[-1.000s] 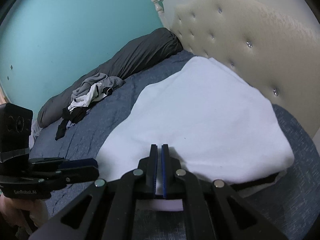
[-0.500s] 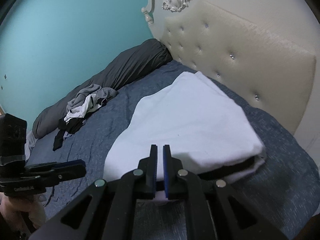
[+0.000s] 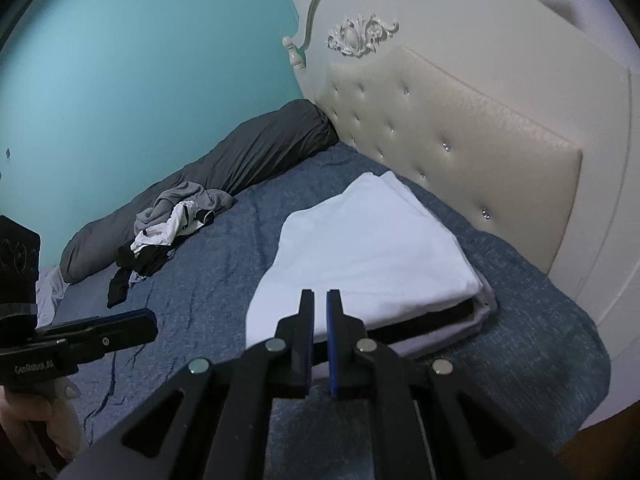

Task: Fold clothes
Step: 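Open the right tool and withdraw both tools from the stack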

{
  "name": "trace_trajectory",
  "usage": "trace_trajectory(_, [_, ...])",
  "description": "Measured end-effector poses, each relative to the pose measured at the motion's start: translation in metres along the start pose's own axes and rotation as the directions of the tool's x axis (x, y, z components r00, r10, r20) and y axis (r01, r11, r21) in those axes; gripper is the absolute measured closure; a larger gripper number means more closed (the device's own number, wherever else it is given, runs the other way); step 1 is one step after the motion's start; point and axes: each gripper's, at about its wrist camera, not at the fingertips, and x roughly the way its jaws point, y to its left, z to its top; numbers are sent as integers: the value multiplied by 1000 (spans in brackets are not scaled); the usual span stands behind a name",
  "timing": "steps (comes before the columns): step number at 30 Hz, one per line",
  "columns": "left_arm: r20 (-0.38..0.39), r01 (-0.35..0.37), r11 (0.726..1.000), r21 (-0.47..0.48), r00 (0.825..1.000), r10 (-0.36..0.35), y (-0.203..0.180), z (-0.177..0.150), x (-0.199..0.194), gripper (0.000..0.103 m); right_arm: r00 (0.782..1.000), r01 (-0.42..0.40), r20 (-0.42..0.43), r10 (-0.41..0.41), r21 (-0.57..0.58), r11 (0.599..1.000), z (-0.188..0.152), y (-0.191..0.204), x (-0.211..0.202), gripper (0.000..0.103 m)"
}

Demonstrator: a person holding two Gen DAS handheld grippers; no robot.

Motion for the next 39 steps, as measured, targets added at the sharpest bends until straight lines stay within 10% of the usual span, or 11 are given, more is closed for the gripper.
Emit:
trace_trajectory(20, [57,-8,1000,29,998,6,-22,-19,-68,76,998,57,41,-57,-1,998,-10,36,-81,95])
trace_trajectory(39, [107,-55,995,86,993,45,-25,-51,-125,50,986,152,68,-154,32,988,-50,67,-145,50])
